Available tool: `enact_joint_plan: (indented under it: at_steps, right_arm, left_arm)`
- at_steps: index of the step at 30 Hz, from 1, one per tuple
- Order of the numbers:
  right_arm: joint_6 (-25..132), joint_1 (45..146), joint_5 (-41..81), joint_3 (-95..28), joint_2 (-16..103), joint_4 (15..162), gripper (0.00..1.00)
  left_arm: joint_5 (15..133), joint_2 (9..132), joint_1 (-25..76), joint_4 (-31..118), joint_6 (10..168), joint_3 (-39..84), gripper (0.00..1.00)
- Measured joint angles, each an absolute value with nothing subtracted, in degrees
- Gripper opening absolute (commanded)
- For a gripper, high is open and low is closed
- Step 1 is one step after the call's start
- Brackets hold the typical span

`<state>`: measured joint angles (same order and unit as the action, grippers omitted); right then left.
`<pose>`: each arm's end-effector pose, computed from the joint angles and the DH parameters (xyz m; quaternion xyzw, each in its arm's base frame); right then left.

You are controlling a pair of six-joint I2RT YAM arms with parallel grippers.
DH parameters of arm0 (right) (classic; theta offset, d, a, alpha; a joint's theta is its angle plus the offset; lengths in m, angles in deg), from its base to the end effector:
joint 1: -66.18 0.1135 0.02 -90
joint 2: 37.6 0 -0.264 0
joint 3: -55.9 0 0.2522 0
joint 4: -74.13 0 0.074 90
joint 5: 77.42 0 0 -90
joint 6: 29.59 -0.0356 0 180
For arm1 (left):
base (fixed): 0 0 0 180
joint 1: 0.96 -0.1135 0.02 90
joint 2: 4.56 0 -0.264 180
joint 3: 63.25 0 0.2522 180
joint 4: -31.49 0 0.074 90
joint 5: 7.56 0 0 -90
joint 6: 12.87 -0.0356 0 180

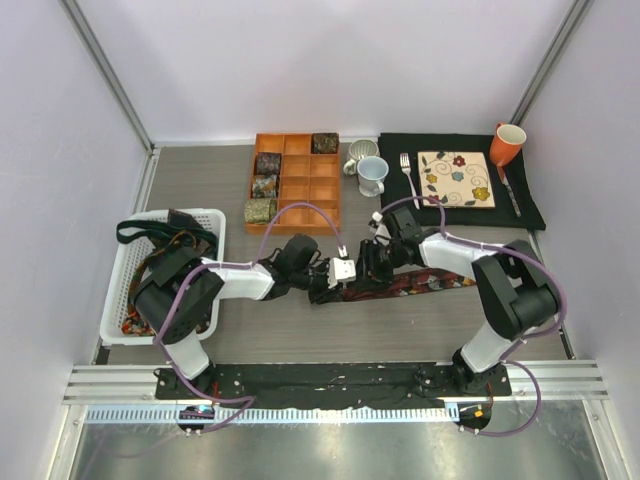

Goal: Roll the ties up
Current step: Roll the tie at the center of the board.

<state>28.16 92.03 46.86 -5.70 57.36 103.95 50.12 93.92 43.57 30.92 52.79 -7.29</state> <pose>0.2614 0.1489 0.1455 -0.0164 0.9319 0.3582 0.0545 0.2164 -0.2395 0.1346 0.5895 0.6595 -0.3188 0.3404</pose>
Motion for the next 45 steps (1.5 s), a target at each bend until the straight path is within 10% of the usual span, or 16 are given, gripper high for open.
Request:
enact_joint_plan:
  at_steps: [15, 22, 32, 45]
  right_arm:
    - [23.60, 95.52, 48.54, -5.67, 55.77, 99.55, 0.45]
    - [23.92, 96.44, 48.56, -6.31, 58.17, 99.73, 0.01]
    - [24.69, 93.32, 49.72, -4.91, 58.74, 99.53, 0.01]
    - [25.02, 89.75, 52.11, -3.18, 60.68, 99.71, 0.01]
  left_arm:
    - [51.28, 93.83, 44.23, 33.91, 51.13, -5.85, 0.22]
    - [51.57, 93.83, 44.29, 34.57, 51.13, -5.68, 0.24]
    - [51.39, 93.48, 43.00, 33.89, 53.30, -6.35, 0.75]
    - [48.46, 94.20, 42.39, 25.06, 62.45, -9.11, 0.85]
